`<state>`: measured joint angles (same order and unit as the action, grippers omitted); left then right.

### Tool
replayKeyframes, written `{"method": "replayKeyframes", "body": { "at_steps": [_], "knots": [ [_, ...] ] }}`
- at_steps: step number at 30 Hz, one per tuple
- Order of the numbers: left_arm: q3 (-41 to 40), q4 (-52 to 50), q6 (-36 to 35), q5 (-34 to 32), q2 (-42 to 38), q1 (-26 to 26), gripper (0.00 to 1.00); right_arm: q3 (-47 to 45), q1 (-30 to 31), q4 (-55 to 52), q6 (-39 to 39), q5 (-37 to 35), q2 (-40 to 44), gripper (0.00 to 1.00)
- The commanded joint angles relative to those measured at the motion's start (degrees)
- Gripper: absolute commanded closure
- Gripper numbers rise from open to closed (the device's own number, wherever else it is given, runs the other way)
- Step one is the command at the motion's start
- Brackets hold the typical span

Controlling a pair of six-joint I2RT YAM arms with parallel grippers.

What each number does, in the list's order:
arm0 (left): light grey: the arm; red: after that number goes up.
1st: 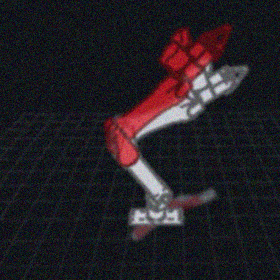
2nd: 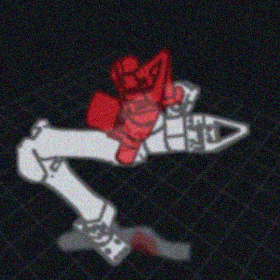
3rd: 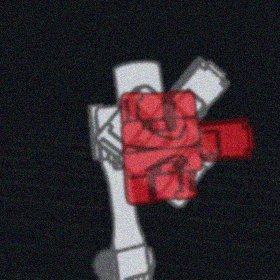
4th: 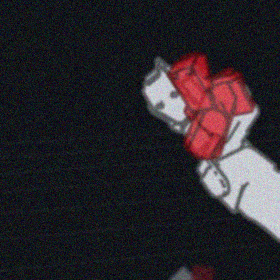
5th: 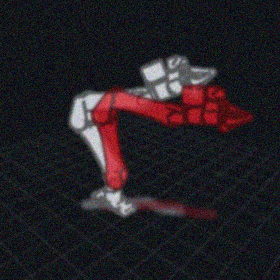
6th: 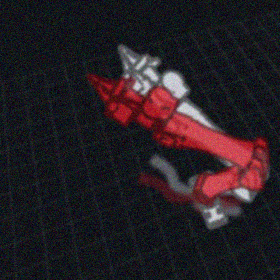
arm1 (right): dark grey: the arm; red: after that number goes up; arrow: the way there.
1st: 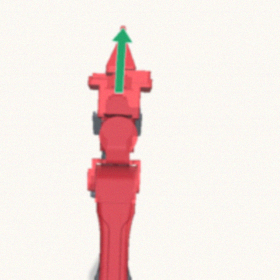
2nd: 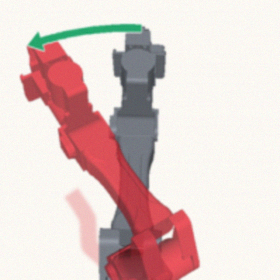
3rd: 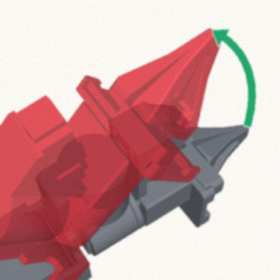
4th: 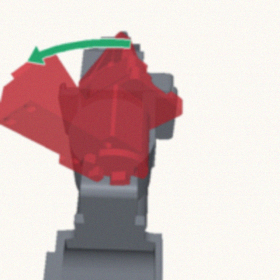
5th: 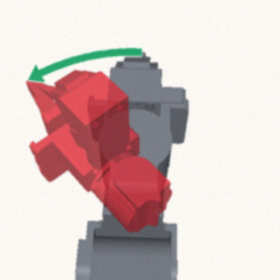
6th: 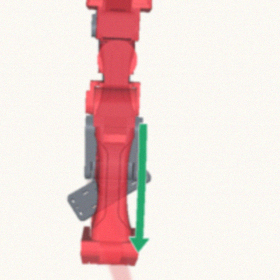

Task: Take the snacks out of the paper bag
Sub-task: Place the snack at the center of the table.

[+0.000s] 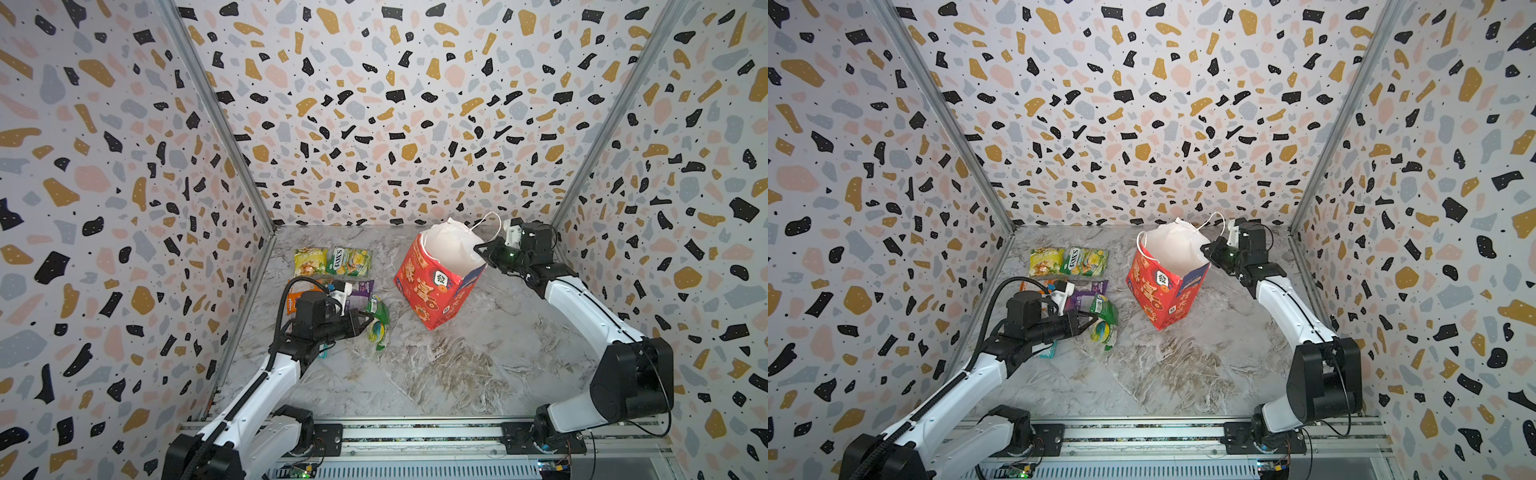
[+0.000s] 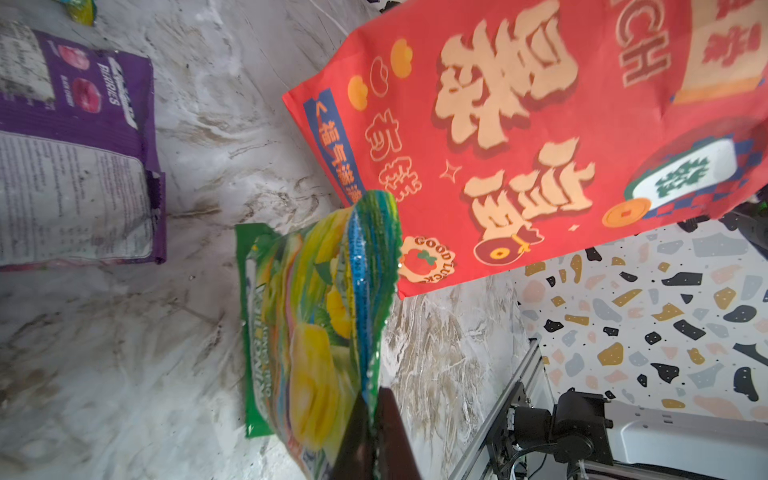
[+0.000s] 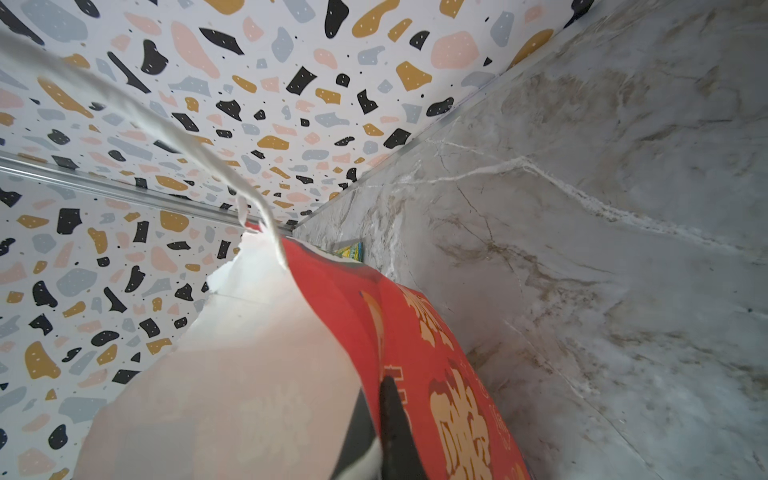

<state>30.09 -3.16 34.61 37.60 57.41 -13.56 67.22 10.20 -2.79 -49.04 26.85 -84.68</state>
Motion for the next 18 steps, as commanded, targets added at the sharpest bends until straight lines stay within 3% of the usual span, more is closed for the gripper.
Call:
{"method": "replayKeyframes", "body": {
  "at_steps": [1, 3, 5, 12, 18],
  "knots": [
    [-2.49, 3.03, -2.69, 2.78, 4.82, 0.29, 1.0, -0.42, -0.26, 3.32, -1.34, -0.23, 0.96, 1.0],
    [-4.13, 4.37, -3.29, 1.69, 7.06, 0.34, 1.0, -0.76, -0.35, 3.4, -1.47, -0.13, 0.11, 1.0],
    [-1.63, -2.2, -8.13, -3.31, 8.56, 0.31, 1.0, -1.21, -0.35, 3.8, -1.67, 0.07, -0.3, 1.0],
    [7.11, -16.71, -12.36, -18.97, 6.14, 0.37, 0.92, -1.85, -0.34, 4.35, -1.67, -1.16, 0.4, 0.97],
    [11.7, -23.25, -17.58, -21.83, 11.75, 0.95, 0.93, -3.41, -0.59, 6.15, -1.72, 0.5, -0.04, 0.96]
  ]
}}
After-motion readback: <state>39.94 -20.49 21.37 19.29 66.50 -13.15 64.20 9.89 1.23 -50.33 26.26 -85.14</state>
